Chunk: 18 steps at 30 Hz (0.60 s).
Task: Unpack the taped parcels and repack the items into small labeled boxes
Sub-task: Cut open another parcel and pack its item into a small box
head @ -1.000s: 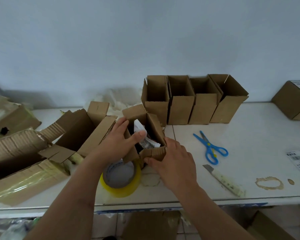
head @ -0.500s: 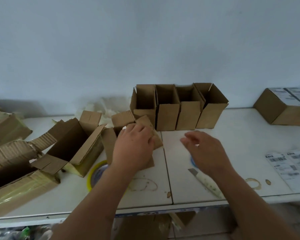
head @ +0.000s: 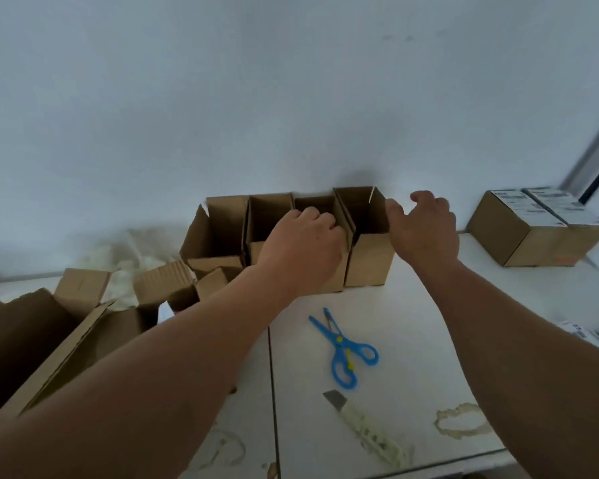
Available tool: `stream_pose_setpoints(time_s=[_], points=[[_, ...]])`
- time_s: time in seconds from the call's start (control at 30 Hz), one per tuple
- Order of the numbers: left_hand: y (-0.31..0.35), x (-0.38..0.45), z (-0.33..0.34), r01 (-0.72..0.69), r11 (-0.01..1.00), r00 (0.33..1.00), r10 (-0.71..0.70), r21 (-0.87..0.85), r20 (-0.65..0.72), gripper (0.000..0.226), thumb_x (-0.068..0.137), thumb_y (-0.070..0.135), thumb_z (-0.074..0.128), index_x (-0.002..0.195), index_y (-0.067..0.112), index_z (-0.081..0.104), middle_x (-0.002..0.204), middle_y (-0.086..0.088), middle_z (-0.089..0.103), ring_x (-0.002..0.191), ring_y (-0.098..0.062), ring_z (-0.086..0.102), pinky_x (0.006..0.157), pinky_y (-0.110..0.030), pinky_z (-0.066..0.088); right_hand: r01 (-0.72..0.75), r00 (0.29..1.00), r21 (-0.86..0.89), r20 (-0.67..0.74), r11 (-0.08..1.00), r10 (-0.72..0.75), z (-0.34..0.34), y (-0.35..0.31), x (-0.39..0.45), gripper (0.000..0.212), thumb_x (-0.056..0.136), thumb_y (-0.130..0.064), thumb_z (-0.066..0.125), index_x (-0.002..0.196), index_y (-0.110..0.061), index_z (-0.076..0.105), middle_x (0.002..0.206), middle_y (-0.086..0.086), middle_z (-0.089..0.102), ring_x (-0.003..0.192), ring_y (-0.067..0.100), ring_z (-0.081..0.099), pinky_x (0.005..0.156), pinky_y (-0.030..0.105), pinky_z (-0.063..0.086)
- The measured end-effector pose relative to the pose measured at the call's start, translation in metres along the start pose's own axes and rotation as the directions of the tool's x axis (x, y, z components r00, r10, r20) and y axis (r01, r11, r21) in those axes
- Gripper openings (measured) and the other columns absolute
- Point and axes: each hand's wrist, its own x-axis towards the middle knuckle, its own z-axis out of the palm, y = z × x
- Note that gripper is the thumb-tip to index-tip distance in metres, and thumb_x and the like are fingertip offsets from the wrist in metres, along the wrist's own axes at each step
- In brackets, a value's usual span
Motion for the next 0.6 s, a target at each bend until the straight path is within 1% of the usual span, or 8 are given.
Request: stream_pose_setpoints(time_s=[0.07,0.13,0.2,0.27,0.37,0.43,0.5,0.6], points=[[0.002,0.012,0.005,0.003,1.0,1.0,-0.003,0.001,-0.006,0.031,0.102,0.029,0.035,0.12,0.021,0.059,0.116,0.001,0.059,0.106,-0.019,0.053,0.088,-0.034,0.042,-0.126,0.985,0.029,0.126,0.992,0.121,0.007,0.004,0.013,0.062,0.098,-0.054,0.039,0.14,-0.008,0.042,0.135,0.013,0.052,0.123,0.031,0.05,0.096,0.043,0.043],[0.005,0.02,0.011,0.014,1.0,1.0,-0.014,-0.014,-0.009,0.03,0.102,0.029,0.035,0.118,0.022,0.06,0.114,0.002,0.06,0.104,-0.018,0.053,0.087,-0.033,0.042,-0.22,0.956,0.093,0.217,0.971,0.196,0.016,0.009,0.02,0.058,0.099,-0.054,0.037,0.126,-0.005,0.052,0.116,0.013,0.06,0.107,0.027,0.057,0.09,0.041,0.047],[0.008,0.025,0.015,0.033,0.999,0.999,-0.033,-0.044,0.002,0.032,0.103,0.032,0.034,0.118,0.023,0.06,0.113,0.002,0.06,0.103,-0.017,0.053,0.089,-0.034,0.043,-0.279,0.939,0.143,0.246,0.95,0.239,0.024,0.015,0.023,0.053,0.1,-0.052,0.037,0.105,-0.004,0.059,0.093,0.009,0.059,0.091,0.025,0.058,0.085,0.039,0.049],[0.01,0.024,0.019,0.058,0.996,0.998,-0.057,-0.072,0.018,0.032,0.103,0.033,0.033,0.118,0.024,0.06,0.113,0.003,0.06,0.103,-0.016,0.052,0.091,-0.034,0.044,-0.291,0.935,0.151,0.255,0.945,0.248,0.029,0.019,0.023,0.052,0.101,-0.046,0.037,0.105,0.0,0.062,0.087,0.011,0.057,0.086,0.027,0.057,0.086,0.042,0.05],[0.011,0.019,0.024,0.096,0.989,0.995,-0.092,-0.112,0.038,0.034,0.103,0.036,0.032,0.12,0.025,0.059,0.117,0.005,0.059,0.106,-0.015,0.052,0.092,-0.033,0.042,-0.207,0.958,0.092,0.221,0.974,0.182,0.026,0.021,0.019,0.049,0.103,-0.035,0.033,0.112,0.004,0.061,0.101,0.022,0.061,0.095,0.037,0.058,0.089,0.045,0.048],[0.013,0.013,0.022,0.13,0.982,0.991,-0.124,-0.134,0.047,0.035,0.103,0.037,0.031,0.12,0.025,0.059,0.119,0.005,0.059,0.109,-0.015,0.052,0.092,-0.033,0.041,-0.123,0.981,0.032,0.155,0.992,0.117,0.02,0.021,0.012,0.048,0.106,-0.031,0.027,0.109,0.001,0.063,0.103,0.018,0.063,0.099,0.031,0.06,0.085,0.038,0.047],[0.016,0.005,0.014,0.154,0.977,0.987,-0.147,-0.146,0.059,0.036,0.102,0.038,0.029,0.119,0.025,0.059,0.12,0.005,0.058,0.11,-0.015,0.051,0.092,-0.032,0.041,-0.099,0.992,0.021,0.077,0.995,0.097,0.012,0.021,0.001,0.051,0.107,-0.034,0.024,0.095,-0.004,0.063,0.091,0.01,0.06,0.088,0.021,0.058,0.078,0.03,0.043],[0.023,-0.014,-0.004,0.167,0.971,0.985,-0.157,-0.171,0.072,0.037,0.102,0.037,0.028,0.118,0.024,0.058,0.121,0.004,0.056,0.11,-0.015,0.05,0.092,-0.032,0.04,-0.068,0.998,-0.02,-0.005,0.998,0.067,-0.003,0.019,-0.02,0.05,0.107,-0.036,0.022,0.082,-0.009,0.056,0.074,0.004,0.054,0.076,0.019,0.056,0.07,0.029,0.041]])
